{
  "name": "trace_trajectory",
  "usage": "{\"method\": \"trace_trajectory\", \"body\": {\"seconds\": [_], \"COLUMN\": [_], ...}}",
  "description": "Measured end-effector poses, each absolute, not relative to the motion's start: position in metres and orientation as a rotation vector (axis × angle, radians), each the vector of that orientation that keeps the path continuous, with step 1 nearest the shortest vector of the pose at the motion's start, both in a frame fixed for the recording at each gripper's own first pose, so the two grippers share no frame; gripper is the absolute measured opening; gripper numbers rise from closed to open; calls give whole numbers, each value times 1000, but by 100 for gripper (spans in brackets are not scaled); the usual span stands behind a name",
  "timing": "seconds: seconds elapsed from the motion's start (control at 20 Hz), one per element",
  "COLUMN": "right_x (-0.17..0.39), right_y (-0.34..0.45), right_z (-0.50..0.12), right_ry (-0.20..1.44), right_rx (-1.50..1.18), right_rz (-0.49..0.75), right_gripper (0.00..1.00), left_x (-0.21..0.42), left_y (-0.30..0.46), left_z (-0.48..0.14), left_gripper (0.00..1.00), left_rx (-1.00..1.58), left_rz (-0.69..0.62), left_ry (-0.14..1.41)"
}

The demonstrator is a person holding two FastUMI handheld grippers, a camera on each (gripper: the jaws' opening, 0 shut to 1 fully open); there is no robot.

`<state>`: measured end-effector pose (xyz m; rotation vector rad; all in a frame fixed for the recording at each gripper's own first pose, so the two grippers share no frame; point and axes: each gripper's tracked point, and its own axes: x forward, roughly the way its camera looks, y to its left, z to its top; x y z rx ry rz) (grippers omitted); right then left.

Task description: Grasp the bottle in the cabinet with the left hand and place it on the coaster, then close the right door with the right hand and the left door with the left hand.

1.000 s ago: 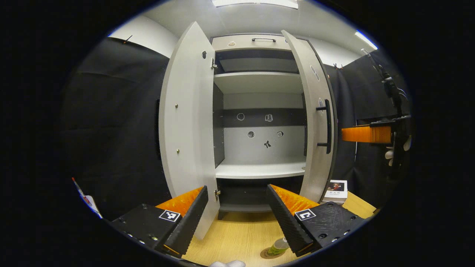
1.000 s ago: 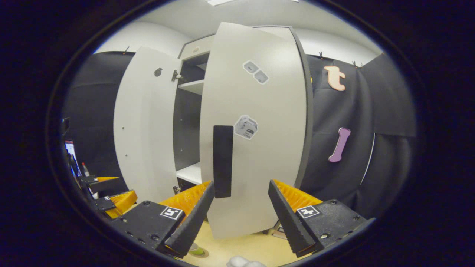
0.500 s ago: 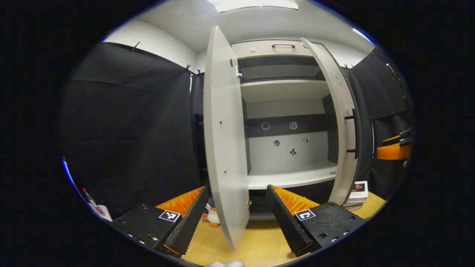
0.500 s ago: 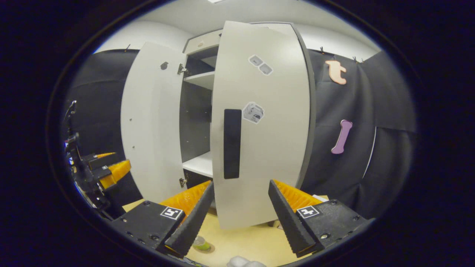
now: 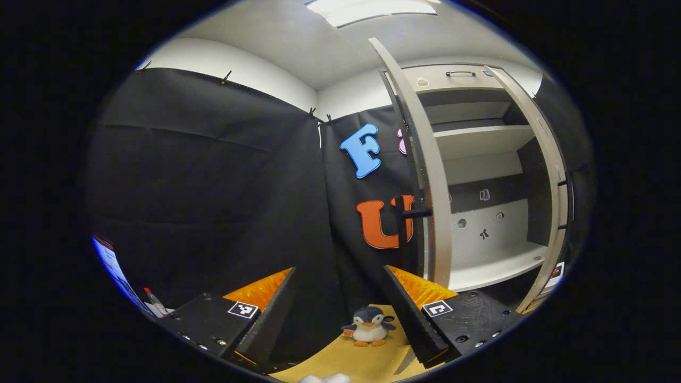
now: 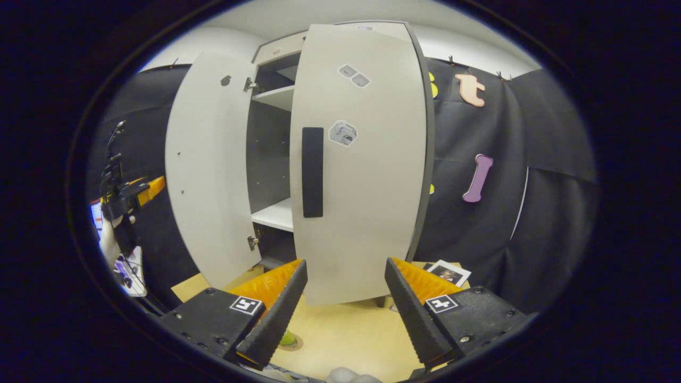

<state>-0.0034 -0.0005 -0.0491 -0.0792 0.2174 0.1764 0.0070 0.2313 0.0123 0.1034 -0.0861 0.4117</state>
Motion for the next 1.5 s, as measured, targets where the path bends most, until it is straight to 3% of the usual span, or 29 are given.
{"method": "trace_trajectory", "body": {"seconds": [0.35, 0.55, 0.65, 0.7, 0.75, 1.35, 1.5], "right_x": [-8, -9, -7, -7, -7, -11, -15], "right_y": [-5, -7, -5, -5, -4, -11, -18], "right_z": [-51, -50, -51, -51, -50, -45, -43], "right_ry": [227, 228, 228, 228, 227, 215, 208], "right_rx": [-57, -44, -44, -44, -40, -21, -23], "right_rz": [165, 163, 167, 169, 173, 165, 149], "right_gripper": [97, 94, 97, 97, 97, 94, 97], "left_x": [32, 33, 34, 33, 34, 38, 44], "left_y": [233, 232, 228, 226, 226, 156, 131], "left_z": [27, 29, 27, 27, 29, 29, 30], "left_gripper": [96, 91, 96, 84, 84, 84, 84], "left_rx": [105, 125, 103, 108, 114, 81, 80], "left_rz": [413, 438, 428, 424, 417, 260, 197], "left_ry": [-105, -105, -100, -97, -100, -96, -98]}}
